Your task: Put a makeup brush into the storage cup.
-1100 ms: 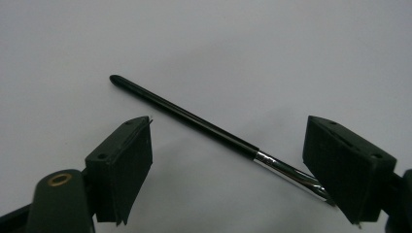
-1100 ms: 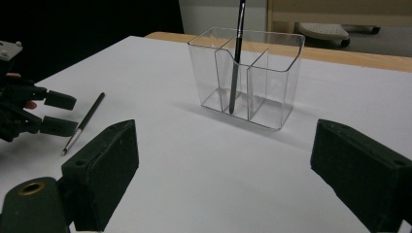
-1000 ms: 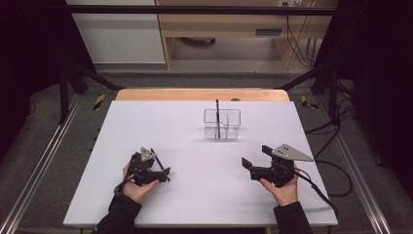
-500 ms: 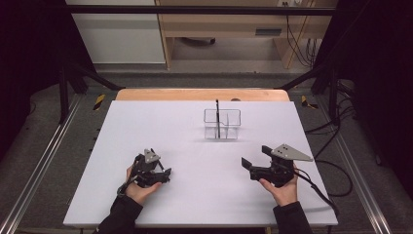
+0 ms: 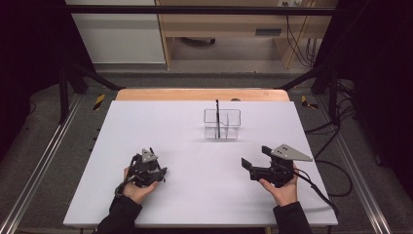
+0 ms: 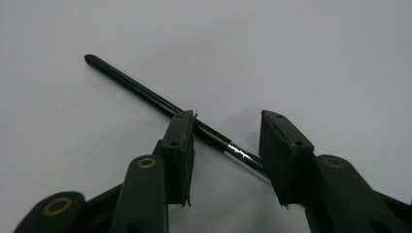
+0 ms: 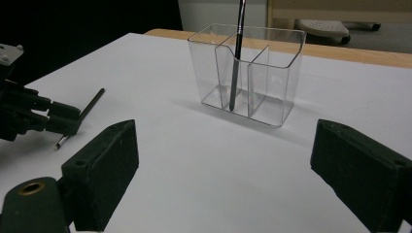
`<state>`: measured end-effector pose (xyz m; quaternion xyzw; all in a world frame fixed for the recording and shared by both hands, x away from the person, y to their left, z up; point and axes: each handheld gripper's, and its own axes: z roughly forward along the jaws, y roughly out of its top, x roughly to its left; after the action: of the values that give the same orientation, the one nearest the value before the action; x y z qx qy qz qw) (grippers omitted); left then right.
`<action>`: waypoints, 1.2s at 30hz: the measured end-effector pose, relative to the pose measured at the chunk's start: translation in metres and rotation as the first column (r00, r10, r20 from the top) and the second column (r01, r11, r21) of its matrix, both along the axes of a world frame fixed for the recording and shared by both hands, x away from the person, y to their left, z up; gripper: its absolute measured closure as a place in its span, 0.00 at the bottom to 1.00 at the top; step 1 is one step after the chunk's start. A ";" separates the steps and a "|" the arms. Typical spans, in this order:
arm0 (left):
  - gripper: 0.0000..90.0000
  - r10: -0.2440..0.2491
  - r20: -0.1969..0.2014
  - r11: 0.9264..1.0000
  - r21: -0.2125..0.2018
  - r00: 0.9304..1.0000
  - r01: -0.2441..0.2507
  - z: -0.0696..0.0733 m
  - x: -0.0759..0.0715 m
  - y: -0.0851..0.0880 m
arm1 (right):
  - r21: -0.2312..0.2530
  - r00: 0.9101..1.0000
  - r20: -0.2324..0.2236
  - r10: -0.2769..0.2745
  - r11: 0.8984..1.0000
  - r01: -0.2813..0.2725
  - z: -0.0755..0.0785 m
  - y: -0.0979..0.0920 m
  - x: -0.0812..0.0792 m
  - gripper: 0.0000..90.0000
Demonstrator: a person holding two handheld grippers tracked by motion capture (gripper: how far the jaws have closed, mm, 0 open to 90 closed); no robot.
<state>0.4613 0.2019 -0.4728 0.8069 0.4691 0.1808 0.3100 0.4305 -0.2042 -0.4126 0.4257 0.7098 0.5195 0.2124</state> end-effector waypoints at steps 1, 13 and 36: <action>0.64 -0.001 -0.002 1.000 0.000 1.000 0.001 0.000 0.000 0.000 | -0.002 1.000 -0.002 0.001 1.000 -0.001 0.000 0.000 0.000 0.12; 0.84 -0.012 -0.031 1.000 -0.022 0.999 0.012 0.002 -0.002 0.008 | 0.001 1.000 -0.001 0.002 1.000 -0.002 0.000 0.000 -0.001 0.12; 0.92 -0.090 -0.049 0.996 0.000 0.995 0.090 0.005 -0.003 0.013 | -0.001 1.000 -0.004 0.008 1.000 -0.008 0.000 0.001 0.000 0.12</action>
<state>0.4588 0.2147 -0.4683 0.8318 0.4394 0.1474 0.3055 0.4300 -0.2037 -0.4131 0.4239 0.7121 0.5191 0.2089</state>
